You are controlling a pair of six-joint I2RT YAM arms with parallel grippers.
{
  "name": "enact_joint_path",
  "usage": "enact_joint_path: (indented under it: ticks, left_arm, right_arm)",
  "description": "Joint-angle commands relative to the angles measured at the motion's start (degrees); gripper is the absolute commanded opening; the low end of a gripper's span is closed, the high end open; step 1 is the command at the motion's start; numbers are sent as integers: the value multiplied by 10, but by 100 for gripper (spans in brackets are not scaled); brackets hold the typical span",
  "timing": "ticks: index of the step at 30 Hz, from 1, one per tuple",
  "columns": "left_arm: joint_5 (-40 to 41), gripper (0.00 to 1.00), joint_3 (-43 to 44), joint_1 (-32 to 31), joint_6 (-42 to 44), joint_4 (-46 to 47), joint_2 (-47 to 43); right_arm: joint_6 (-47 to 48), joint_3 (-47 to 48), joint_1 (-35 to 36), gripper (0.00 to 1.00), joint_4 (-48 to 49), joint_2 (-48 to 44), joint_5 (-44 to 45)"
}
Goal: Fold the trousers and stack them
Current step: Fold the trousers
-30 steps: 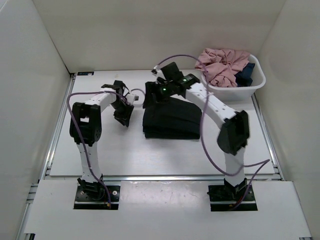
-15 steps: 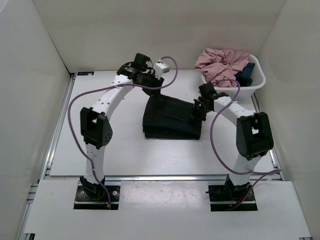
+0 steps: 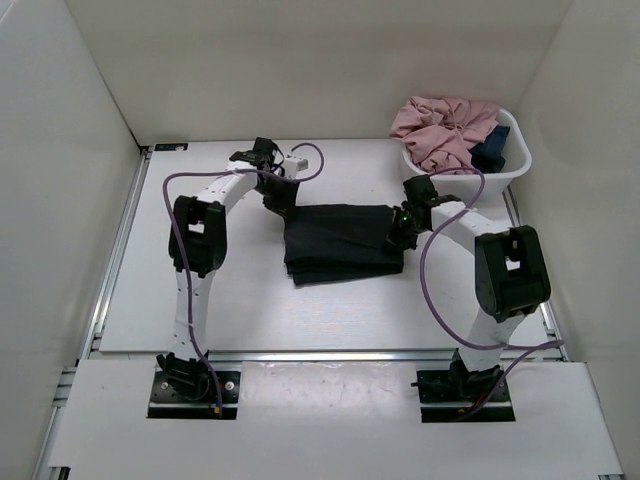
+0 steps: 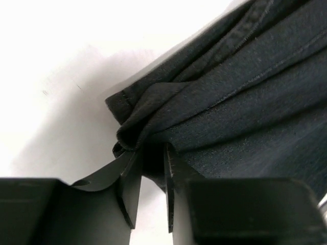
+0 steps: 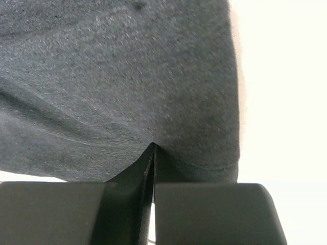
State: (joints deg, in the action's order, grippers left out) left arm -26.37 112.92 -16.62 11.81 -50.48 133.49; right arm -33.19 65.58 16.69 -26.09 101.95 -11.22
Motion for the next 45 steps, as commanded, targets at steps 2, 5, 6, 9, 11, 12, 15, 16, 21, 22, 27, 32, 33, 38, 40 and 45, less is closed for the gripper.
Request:
enact_joint_path:
  ticks: [2, 5, 6, 9, 11, 12, 15, 16, 21, 22, 27, 32, 33, 38, 40, 45]
  left_arm:
    - [28, 38, -48, 8, 30, -12, -59]
    - [33, 43, -53, 8, 37, -12, -115]
    - [40, 43, -53, -4, 50, -12, -145]
    - [48, 44, -76, -25, 68, -17, -192]
    - [41, 44, -123, -52, 68, -17, -227]
    - [27, 44, -144, -60, 68, -17, -235]
    - [27, 43, -233, -101, 74, -17, -253]
    - [27, 43, -272, -114, 74, -17, -253]
    - [54, 43, -355, -139, 68, 31, -253]
    - [69, 43, -362, -145, 68, 36, -253]
    - [114, 41, -416, -145, 73, 65, -240]
    - [151, 41, -461, -150, 92, 83, -253]
    - [157, 41, -473, -157, 100, 83, -261]
    - [178, 43, -480, -157, 115, 88, -278]
    - [178, 43, -466, -157, 120, 88, -286]
    - [178, 48, -417, -157, 120, 38, -311]
  right_arm:
    - [58, 21, -3, 3, -60, -41, 48]
    - [65, 58, -3, 8, -67, -60, 31]
    - [53, 70, -3, 9, -67, -60, 26]
    - [25, 117, -3, 11, -42, -47, 17]
    - [12, 142, -3, 11, -25, -6, -1]
    - [7, 156, -3, 11, -25, 11, -1]
    - [-16, 196, -3, 8, -25, 75, 0]
    - [-34, 196, -3, 6, -18, 95, 7]
    - [-90, 203, -10, 0, 4, 144, 24]
    - [-106, 203, -10, 0, 12, 149, 24]
    - [-171, 192, -15, 0, 12, 148, 130]
    - [-240, 139, -15, 0, 42, 95, 209]
    - [-240, 124, -15, 0, 55, 82, 216]
    - [-217, 129, 4, 0, 57, 69, 216]
    - [-186, 134, 18, 0, 50, 48, 216]
    - [-188, 125, 51, 3, -14, -54, 293]
